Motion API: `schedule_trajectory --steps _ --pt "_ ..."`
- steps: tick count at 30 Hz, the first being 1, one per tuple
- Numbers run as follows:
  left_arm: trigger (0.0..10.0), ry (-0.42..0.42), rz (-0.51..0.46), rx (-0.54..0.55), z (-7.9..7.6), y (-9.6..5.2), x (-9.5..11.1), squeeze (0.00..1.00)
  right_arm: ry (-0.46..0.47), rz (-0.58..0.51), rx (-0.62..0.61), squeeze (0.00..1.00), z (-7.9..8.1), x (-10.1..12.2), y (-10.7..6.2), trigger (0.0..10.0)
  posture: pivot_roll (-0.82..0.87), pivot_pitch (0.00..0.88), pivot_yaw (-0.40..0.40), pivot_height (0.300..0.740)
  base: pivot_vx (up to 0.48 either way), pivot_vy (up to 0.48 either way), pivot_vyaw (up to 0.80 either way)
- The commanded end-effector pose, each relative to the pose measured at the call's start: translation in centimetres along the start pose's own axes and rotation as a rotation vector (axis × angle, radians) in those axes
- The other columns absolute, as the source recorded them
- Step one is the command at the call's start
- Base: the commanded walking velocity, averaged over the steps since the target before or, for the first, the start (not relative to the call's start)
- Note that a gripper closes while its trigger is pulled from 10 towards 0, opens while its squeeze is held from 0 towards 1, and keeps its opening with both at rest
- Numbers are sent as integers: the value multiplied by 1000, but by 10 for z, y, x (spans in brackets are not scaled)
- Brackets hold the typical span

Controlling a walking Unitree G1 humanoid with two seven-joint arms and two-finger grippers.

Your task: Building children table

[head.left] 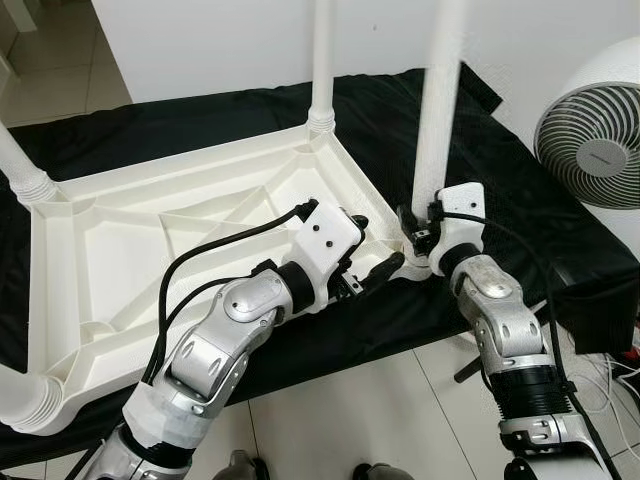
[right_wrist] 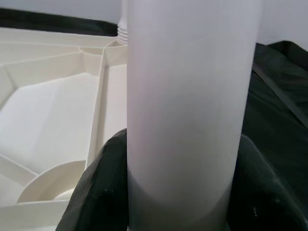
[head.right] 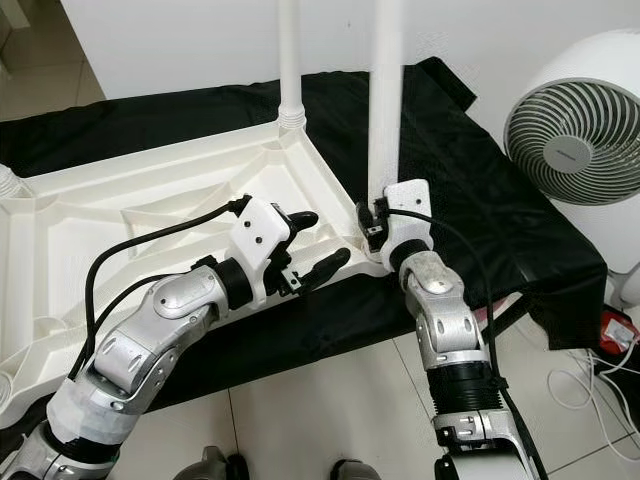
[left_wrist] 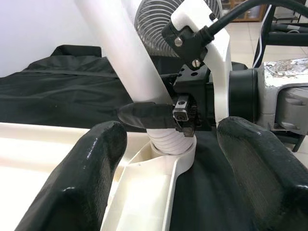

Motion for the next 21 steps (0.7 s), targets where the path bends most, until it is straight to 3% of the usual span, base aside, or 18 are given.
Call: schedule_trajectory --steps 1,12,21 --pt "10000 8 5 -33 -4 -1 1 0 -7 133 27 0 8 -34 -8 10000 -66 112 37 740 0 0 0" --pt "10000 5 1 -25 -3 -1 2 0 -67 28 -46 0 8 -50 -33 10000 -70 126 36 740 0 0 0" --pt "10000 1 0 -27 -3 -1 3 0 -39 2 -121 0 10 -68 -53 10000 -77 141 46 740 0 0 0"
Point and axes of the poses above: a point about 5 cm out from each wrist's last joint towards the gripper, its own y axis pointing out of the wrist towards the gripper, its own x axis along the axis of the wrist's last joint, z = x × y, the point moved 2 cm from there along y, pointing out of the wrist towards the gripper, and after that the axes turned 5 degrees about -y, right-handed, at the moved point
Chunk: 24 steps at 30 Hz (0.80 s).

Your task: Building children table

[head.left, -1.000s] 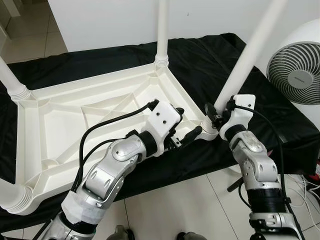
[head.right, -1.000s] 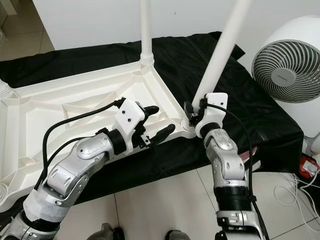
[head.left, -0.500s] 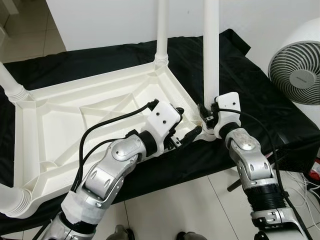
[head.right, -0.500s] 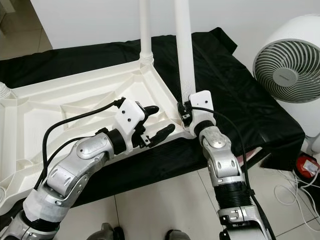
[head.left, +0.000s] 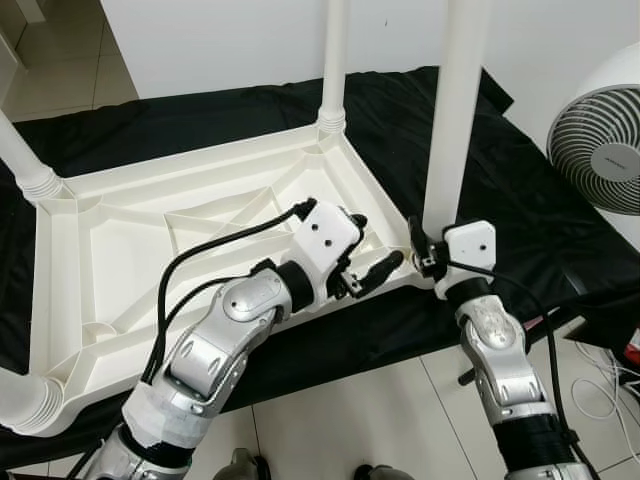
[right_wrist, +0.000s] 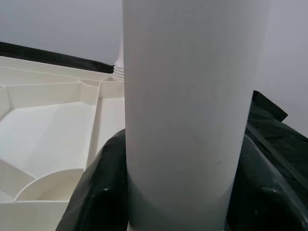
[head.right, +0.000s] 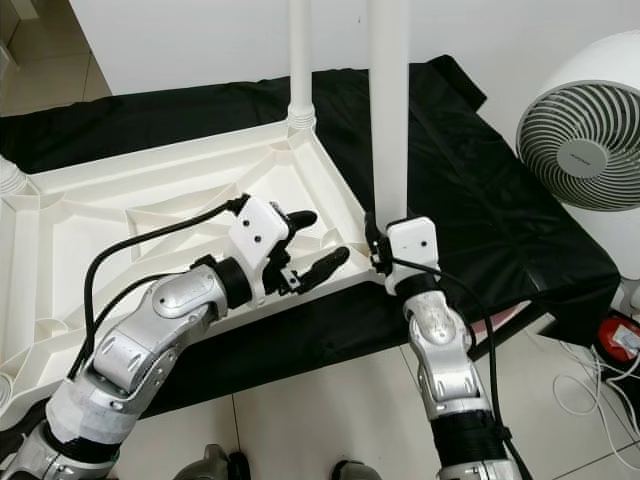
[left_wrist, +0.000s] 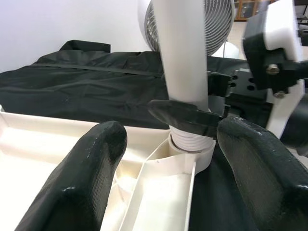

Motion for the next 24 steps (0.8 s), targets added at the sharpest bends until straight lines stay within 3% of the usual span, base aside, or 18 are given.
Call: schedule_trajectory --steps 1,15,24 --pt "10000 5 -2 -32 -4 -1 3 0 15 203 10 0 5 -45 -24 10000 -77 141 46 740 0 0 0" --pt "10000 4 0 -41 -4 -1 3 0 276 213 -102 0 -3 -66 -43 10000 -77 146 57 740 0 0 0" --pt "10000 3 1 -51 -6 -1 3 0 293 286 -125 0 -6 -80 -41 10000 -76 143 62 740 0 0 0"
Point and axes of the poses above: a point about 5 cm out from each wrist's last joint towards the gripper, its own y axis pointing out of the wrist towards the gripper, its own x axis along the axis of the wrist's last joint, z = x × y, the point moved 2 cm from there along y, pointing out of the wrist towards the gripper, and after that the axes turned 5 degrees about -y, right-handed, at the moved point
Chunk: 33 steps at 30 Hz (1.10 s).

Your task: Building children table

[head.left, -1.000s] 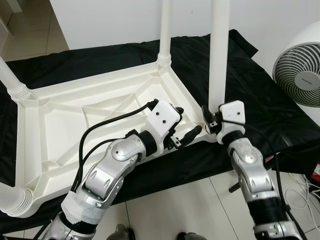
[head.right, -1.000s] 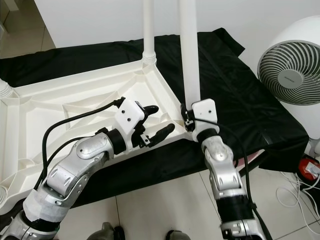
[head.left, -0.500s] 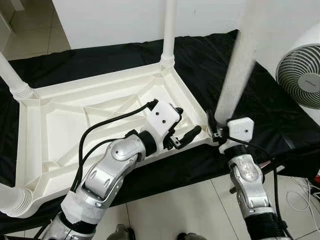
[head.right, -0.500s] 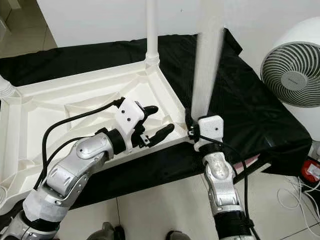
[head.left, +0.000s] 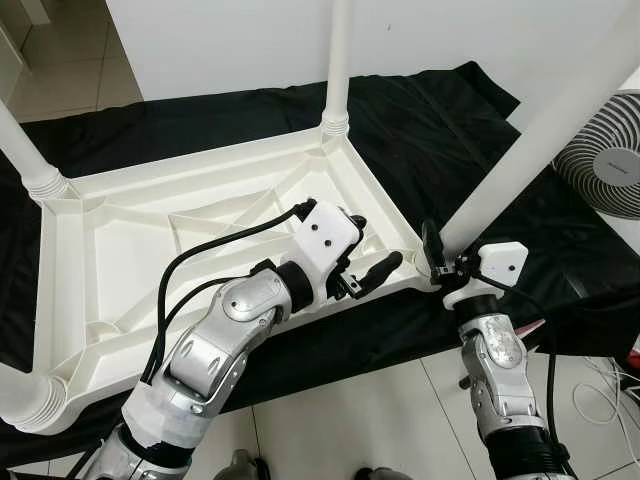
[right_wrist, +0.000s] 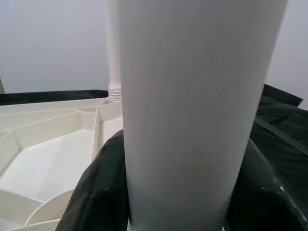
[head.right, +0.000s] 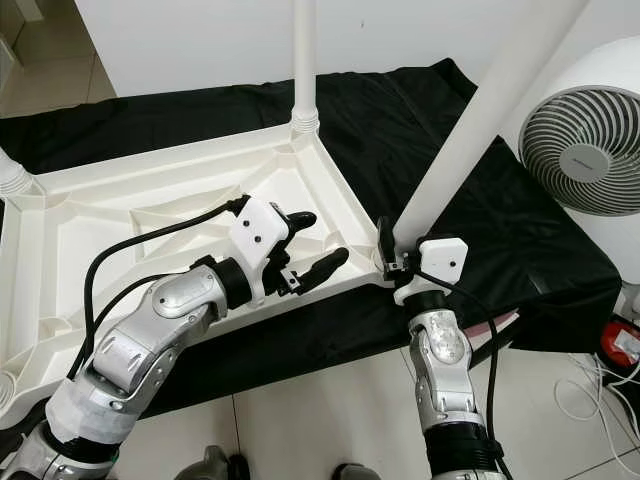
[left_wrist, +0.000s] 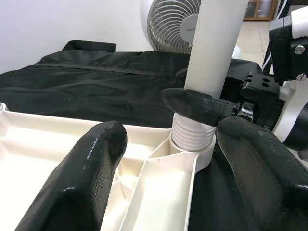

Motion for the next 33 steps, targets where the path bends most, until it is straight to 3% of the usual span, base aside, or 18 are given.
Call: schedule_trajectory --steps 1,5,13,33 --pt "10000 6 -7 -52 -6 -1 4 0 41 329 -79 0 -14 -62 -35 10000 -76 143 62 740 0 0 0" --pt "10000 7 -5 -52 -6 0 4 0 0 421 -74 0 -18 -69 -30 10000 -76 143 62 740 0 0 0" --pt "10000 9 -4 -50 -6 0 4 0 -66 444 -27 0 -18 -63 -17 10000 -73 142 60 740 0 0 0" --pt "10000 7 -6 -49 -7 -1 5 0 -35 538 20 0 -19 -52 8 10000 -73 145 55 740 0 0 0"
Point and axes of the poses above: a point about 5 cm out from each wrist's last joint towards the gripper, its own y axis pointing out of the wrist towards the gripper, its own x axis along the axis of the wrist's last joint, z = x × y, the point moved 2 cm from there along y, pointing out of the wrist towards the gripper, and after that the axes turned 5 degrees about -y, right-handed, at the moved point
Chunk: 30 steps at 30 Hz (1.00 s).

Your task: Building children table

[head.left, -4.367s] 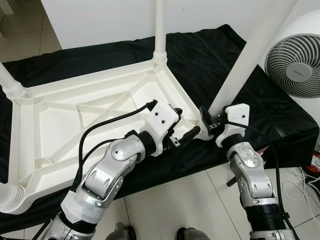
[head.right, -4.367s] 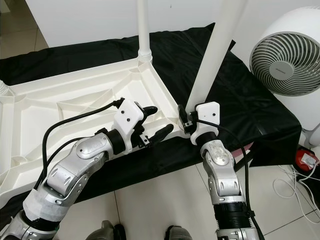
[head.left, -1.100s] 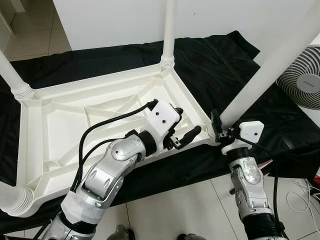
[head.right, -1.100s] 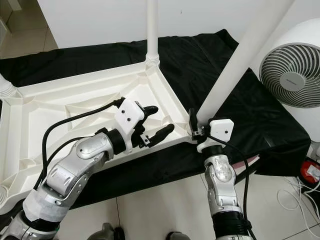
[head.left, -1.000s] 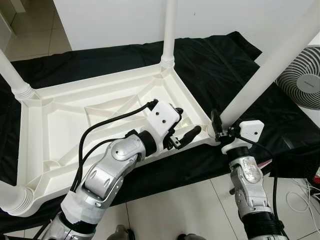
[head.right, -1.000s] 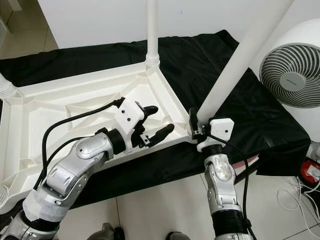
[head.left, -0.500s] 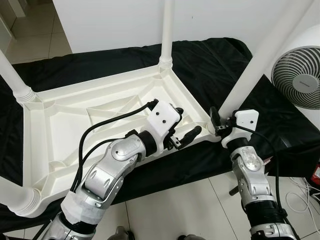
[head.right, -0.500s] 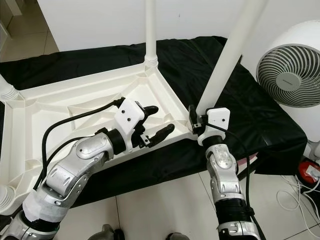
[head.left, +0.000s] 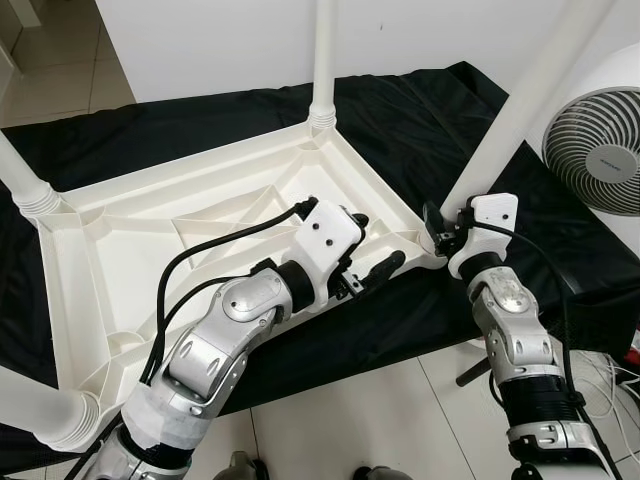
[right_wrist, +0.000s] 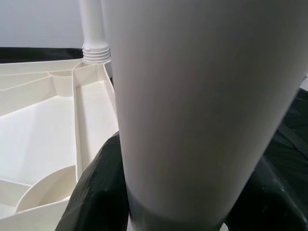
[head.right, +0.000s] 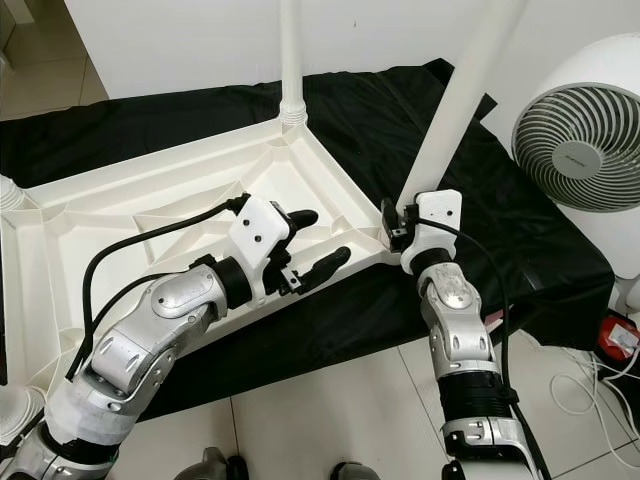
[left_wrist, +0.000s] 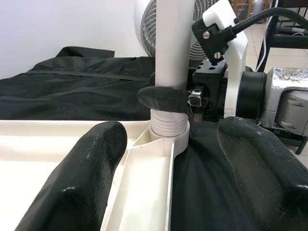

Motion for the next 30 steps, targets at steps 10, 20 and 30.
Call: schedule_trajectory --steps 10,20,30 --pt "10000 -5 6 -47 -6 1 -1 0 33 364 26 0 -7 -52 -12 10000 -78 146 51 740 0 0 0" --pt "10000 -5 4 -46 -6 1 0 0 26 391 48 0 -12 -37 0 10000 -76 143 48 740 0 0 0" --pt "10000 -5 2 -41 -7 1 0 0 -8 395 56 0 -11 -34 4 10000 -76 144 44 740 0 0 0"
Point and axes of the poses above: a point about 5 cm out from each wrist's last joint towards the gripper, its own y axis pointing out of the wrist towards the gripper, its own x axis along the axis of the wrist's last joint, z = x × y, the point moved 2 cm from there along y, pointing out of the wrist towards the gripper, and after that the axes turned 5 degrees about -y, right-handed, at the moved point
